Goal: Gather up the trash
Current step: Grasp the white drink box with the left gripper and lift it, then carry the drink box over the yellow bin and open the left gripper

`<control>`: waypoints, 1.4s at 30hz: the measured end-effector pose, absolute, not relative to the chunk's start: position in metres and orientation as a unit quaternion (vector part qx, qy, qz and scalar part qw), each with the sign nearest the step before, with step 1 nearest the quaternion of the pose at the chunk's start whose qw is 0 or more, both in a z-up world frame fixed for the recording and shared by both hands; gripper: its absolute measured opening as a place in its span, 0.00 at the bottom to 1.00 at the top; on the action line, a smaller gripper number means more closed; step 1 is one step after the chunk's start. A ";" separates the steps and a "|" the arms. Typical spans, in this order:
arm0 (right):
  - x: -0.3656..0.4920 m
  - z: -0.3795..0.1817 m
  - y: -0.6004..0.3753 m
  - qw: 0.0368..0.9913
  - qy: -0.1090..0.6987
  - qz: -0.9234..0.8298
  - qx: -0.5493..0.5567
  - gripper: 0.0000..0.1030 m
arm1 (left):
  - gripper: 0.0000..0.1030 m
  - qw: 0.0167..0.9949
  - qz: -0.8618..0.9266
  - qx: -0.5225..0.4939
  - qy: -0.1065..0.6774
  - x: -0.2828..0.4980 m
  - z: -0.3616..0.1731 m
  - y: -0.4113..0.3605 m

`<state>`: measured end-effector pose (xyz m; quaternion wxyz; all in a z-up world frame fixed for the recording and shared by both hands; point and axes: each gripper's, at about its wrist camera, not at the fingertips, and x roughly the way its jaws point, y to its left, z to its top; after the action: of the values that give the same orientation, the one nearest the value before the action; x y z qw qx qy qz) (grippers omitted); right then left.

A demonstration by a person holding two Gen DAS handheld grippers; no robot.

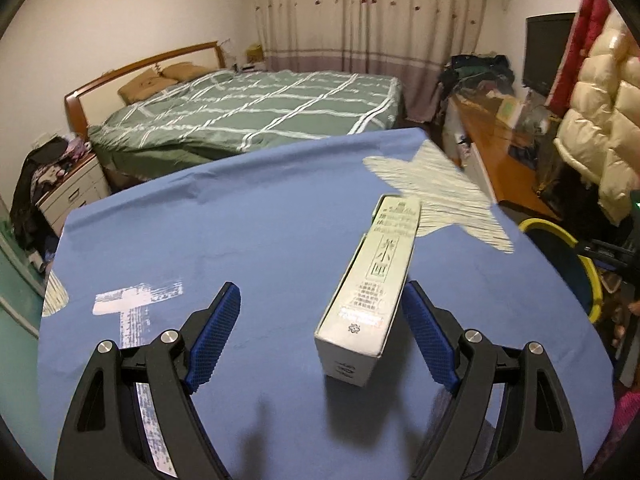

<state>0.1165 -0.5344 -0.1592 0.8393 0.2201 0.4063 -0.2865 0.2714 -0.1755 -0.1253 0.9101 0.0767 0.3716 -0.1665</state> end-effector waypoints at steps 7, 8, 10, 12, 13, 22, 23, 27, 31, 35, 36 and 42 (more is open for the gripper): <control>0.118 -0.160 -0.533 0.840 0.407 -0.285 0.217 0.68 | 0.79 0.914 -0.127 0.076 0.378 0.301 -0.131 -0.151; 0.118 -0.160 -0.532 0.841 0.407 -0.284 0.218 0.68 | 0.79 0.910 -0.137 0.077 0.383 0.305 -0.132 -0.150; 0.118 -0.160 -0.531 0.841 0.407 -0.283 0.218 0.68 | 0.79 0.898 -0.172 0.071 0.398 0.311 -0.136 -0.152; 0.119 -0.160 -0.529 0.841 0.407 -0.283 0.217 0.68 | 0.82 0.889 -0.191 0.076 0.410 0.318 -0.142 -0.158; 0.119 -0.160 -0.529 0.841 0.407 -0.283 0.216 0.68 | 0.83 0.886 -0.194 0.081 0.413 0.321 -0.144 -0.161; 0.119 -0.160 -0.529 0.840 0.408 -0.282 0.218 0.68 | 0.83 0.861 -0.223 0.127 0.438 0.347 -0.169 -0.183; 0.120 -0.160 -0.528 0.840 0.408 -0.282 0.219 0.68 | 0.83 0.860 -0.225 0.130 0.440 0.349 -0.171 -0.184; 0.122 -0.160 -0.527 0.841 0.410 -0.276 0.222 0.68 | 0.83 0.853 -0.230 0.144 0.445 0.354 -0.177 -0.189; 0.121 -0.160 -0.528 0.841 0.410 -0.274 0.223 0.68 | 0.80 0.851 -0.230 0.148 0.448 0.358 -0.181 -0.193; 0.120 -0.160 -0.528 0.842 0.410 -0.272 0.222 0.68 | 0.75 0.852 -0.230 0.146 0.447 0.358 -0.180 -0.195; 0.120 -0.160 -0.528 0.842 0.410 -0.272 0.222 0.68 | 0.73 0.853 -0.229 0.146 0.447 0.357 -0.180 -0.196; 0.116 -0.157 -0.531 0.845 0.405 -0.269 0.224 0.68 | 0.71 0.856 -0.230 0.149 0.439 0.349 -0.173 -0.206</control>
<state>0.1165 -0.5305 -0.1567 0.8448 0.2241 0.4046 -0.2691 0.3485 -0.2061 -0.1734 0.8559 0.1486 0.4385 -0.2305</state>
